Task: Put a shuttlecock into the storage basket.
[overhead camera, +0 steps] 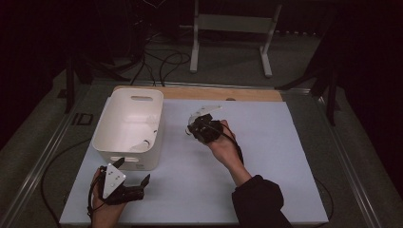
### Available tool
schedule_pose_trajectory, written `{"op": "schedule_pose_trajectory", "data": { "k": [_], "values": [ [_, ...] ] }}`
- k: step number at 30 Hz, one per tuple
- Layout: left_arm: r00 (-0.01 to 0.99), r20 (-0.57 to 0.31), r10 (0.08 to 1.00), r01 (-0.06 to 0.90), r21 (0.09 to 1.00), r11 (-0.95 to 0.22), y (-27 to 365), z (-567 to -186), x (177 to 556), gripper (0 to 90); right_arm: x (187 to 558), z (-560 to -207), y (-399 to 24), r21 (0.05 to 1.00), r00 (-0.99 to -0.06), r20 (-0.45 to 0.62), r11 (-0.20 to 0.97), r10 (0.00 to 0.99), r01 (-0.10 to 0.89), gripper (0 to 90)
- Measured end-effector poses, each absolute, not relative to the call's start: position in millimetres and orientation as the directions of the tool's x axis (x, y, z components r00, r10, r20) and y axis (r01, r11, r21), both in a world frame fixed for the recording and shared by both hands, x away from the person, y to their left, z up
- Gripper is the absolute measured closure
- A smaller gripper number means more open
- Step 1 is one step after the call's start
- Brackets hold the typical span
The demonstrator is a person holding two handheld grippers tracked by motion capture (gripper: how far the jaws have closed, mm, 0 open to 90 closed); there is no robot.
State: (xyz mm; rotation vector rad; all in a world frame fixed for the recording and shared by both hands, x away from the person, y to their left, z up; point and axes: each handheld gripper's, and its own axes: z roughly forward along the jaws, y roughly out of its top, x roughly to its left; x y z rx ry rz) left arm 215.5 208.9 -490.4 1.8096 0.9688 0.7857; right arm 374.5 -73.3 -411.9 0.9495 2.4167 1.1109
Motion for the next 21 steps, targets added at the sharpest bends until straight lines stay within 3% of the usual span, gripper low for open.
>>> {"op": "schedule_pose_trajectory", "data": {
  "k": [21],
  "values": [
    [0.491,0.109,0.865,0.288,0.916,-0.279,209.1,-490.2,215.4,1.3,376.5,-403.7,-68.8,0.769,-0.731,-0.019,0.477,0.682,0.425,89.0]
  ]
}}
